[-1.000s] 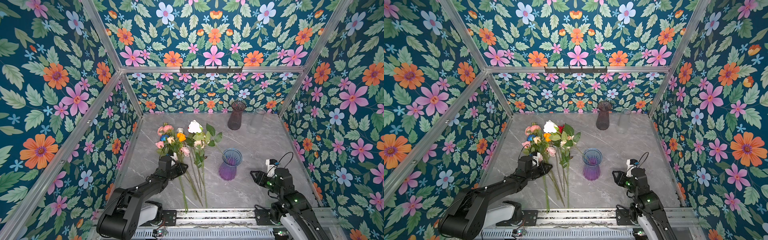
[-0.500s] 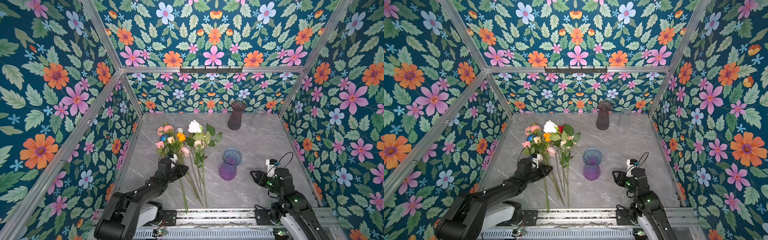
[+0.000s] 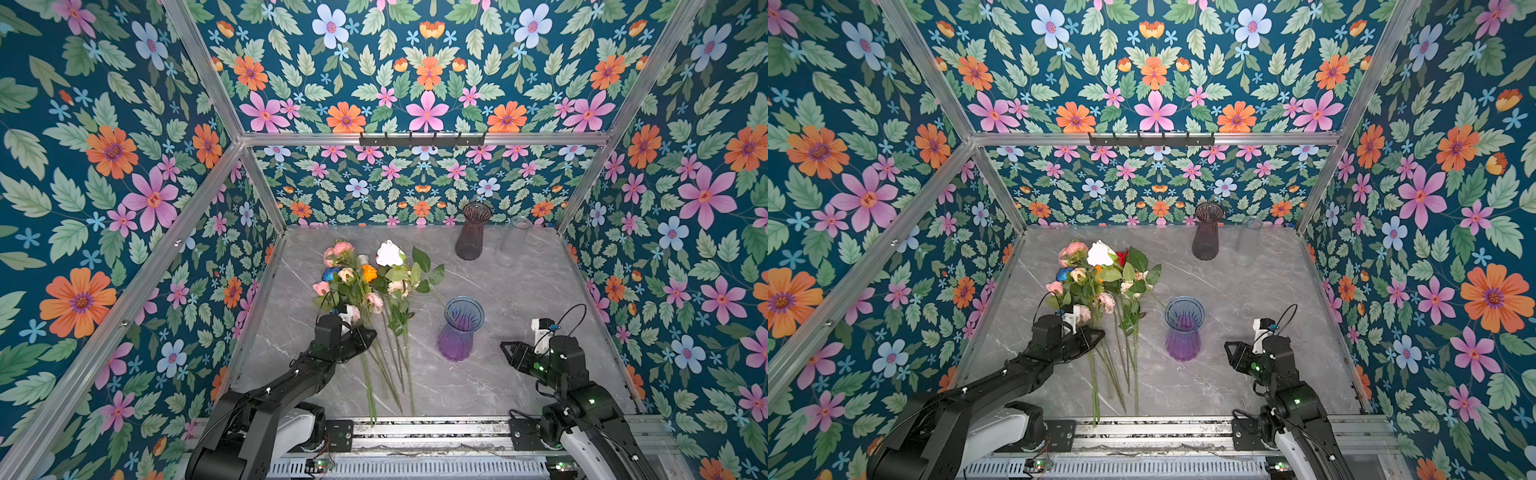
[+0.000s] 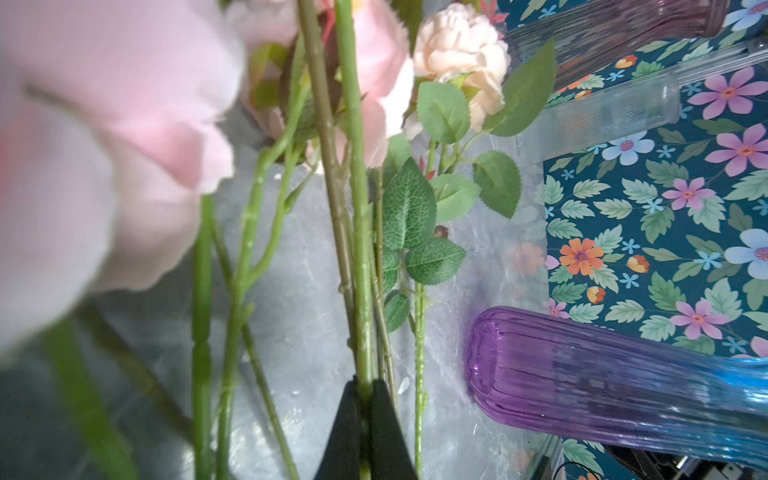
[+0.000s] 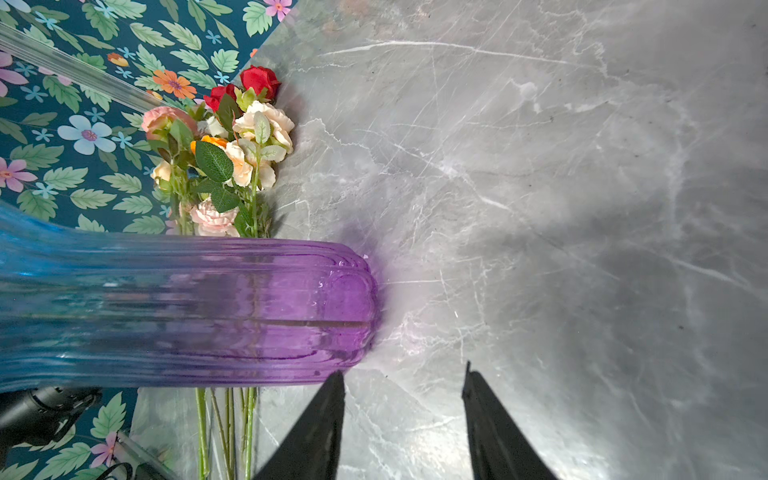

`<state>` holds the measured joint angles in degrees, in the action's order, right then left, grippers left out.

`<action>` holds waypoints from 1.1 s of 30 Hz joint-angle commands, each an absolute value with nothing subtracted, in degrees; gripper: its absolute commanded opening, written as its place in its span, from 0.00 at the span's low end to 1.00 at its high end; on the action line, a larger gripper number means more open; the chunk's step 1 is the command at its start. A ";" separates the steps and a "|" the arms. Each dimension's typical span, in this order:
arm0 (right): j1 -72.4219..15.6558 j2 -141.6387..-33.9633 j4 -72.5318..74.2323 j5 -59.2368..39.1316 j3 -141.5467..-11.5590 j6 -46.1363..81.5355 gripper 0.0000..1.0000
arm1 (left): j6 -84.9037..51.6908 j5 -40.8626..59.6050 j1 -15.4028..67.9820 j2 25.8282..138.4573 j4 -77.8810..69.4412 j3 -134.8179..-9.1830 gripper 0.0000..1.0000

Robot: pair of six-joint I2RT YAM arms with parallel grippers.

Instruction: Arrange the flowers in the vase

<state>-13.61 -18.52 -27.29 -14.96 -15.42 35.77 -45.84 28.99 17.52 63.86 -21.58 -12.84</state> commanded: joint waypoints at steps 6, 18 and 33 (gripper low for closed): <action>-13.62 -18.45 -27.33 -15.06 -15.30 35.41 0.48 | -43.37 31.80 17.49 58.73 -20.00 -16.39 0.00; -13.62 -18.27 -27.33 -15.20 -15.34 35.39 0.48 | -36.53 30.33 17.37 61.99 -11.80 -21.93 0.18; -13.62 -18.37 -27.25 -15.19 -15.36 35.42 0.48 | -37.79 31.76 17.39 67.03 -18.49 -19.68 0.09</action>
